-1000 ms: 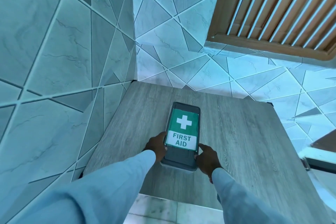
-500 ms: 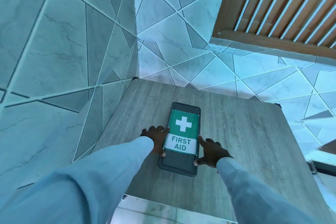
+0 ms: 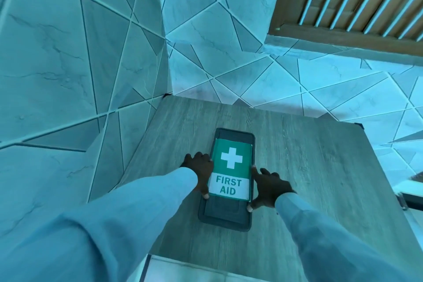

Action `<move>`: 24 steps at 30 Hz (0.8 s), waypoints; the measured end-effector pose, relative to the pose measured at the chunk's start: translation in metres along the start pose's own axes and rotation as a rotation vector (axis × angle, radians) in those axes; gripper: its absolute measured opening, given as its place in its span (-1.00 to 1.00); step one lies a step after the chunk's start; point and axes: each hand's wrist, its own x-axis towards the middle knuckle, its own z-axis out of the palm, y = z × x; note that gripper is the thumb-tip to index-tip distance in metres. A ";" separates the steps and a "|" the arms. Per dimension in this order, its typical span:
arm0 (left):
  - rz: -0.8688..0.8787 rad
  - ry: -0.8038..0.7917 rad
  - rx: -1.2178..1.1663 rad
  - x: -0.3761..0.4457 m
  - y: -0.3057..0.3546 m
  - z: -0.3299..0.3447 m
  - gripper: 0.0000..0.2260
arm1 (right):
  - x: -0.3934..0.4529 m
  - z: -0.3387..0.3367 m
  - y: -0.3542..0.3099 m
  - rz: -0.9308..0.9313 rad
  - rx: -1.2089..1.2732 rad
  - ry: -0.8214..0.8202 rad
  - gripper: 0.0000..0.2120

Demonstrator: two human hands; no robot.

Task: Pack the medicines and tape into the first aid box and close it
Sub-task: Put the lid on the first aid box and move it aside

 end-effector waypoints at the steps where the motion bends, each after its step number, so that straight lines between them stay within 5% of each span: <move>1: -0.001 0.026 0.011 0.005 0.000 -0.005 -0.16 | 0.001 -0.006 -0.001 -0.024 -0.028 0.038 0.11; 4: 0.013 0.061 -0.059 0.022 -0.003 -0.018 -0.08 | 0.011 -0.023 -0.003 -0.081 -0.021 0.163 -0.23; 8: 0.088 0.042 0.047 0.046 -0.007 -0.033 0.14 | 0.044 -0.035 0.001 -0.114 -0.019 0.140 0.17; 11: 0.073 0.036 0.123 0.072 -0.014 -0.039 0.20 | 0.071 -0.046 0.006 -0.112 -0.084 0.125 0.27; 16: 0.056 0.026 0.169 0.095 -0.018 -0.043 0.19 | 0.098 -0.058 0.005 -0.137 -0.129 0.108 0.20; 20: 0.046 0.000 0.164 0.104 -0.019 -0.040 0.17 | 0.109 -0.052 0.003 -0.119 -0.137 0.149 -0.09; 24: 0.038 0.015 0.208 0.112 -0.017 -0.038 0.13 | 0.116 -0.051 -0.003 -0.093 -0.124 0.150 -0.09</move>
